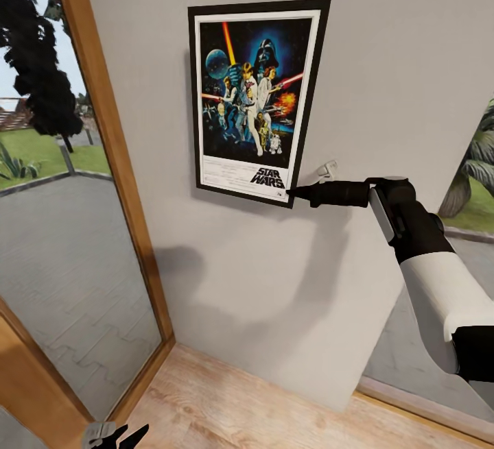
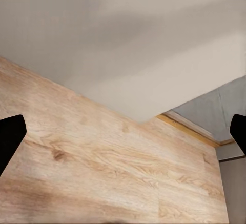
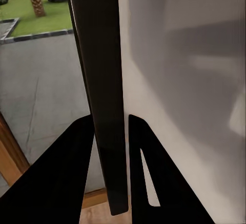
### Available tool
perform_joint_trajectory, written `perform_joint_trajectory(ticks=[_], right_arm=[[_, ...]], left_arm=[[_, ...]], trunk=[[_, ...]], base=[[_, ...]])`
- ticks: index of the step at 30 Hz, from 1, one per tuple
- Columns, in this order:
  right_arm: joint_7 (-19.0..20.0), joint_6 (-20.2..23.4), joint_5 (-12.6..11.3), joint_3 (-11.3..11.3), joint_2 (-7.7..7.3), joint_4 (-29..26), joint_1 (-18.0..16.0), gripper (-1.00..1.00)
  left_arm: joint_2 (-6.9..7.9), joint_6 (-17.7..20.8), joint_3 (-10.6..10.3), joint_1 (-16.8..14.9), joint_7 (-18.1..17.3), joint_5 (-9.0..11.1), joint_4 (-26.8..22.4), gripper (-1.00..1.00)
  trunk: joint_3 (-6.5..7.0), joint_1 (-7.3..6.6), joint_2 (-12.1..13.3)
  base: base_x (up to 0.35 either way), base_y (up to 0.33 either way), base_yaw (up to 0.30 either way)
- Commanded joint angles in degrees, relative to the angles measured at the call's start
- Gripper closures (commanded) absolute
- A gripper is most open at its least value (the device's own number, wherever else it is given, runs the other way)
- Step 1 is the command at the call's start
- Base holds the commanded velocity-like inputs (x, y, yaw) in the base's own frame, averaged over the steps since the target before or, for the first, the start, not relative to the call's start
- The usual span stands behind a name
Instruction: Pick up the poster from the kitchen countertop and hang it on one of the wall nails in the kitchen.
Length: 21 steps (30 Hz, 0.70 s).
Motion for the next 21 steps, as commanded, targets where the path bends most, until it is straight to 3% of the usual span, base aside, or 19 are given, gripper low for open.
perform_joint_trajectory(ticks=[1, 14, 21], right_arm=[[-0.1, 0.5, -0.5, 0.1, -0.06, 0.0, -0.1, 1.00], [-0.1, 0.5, -0.6, 0.1, -0.06, 0.0, -0.1, 1.00], [-0.1, 0.5, -0.6, 0.1, -0.06, -0.1, -0.1, 1.00]], left_arm=[[0.03, -0.3, -0.5, -0.1, -0.1, 0.4, 0.0, -1.00], [0.03, -0.3, -0.5, 0.0, -0.1, 0.4, 0.0, -1.00], [0.03, -0.3, -0.5, 0.0, -0.1, 0.4, 0.0, -1.00]], trunk=[[-0.14, 0.04, -0.1], [-0.14, 0.04, -0.1], [-0.14, 0.04, -0.1]], base=[[0.048, -0.030, 0.000], [0.017, -0.010, 0.000], [0.129, -0.090, 0.000]])
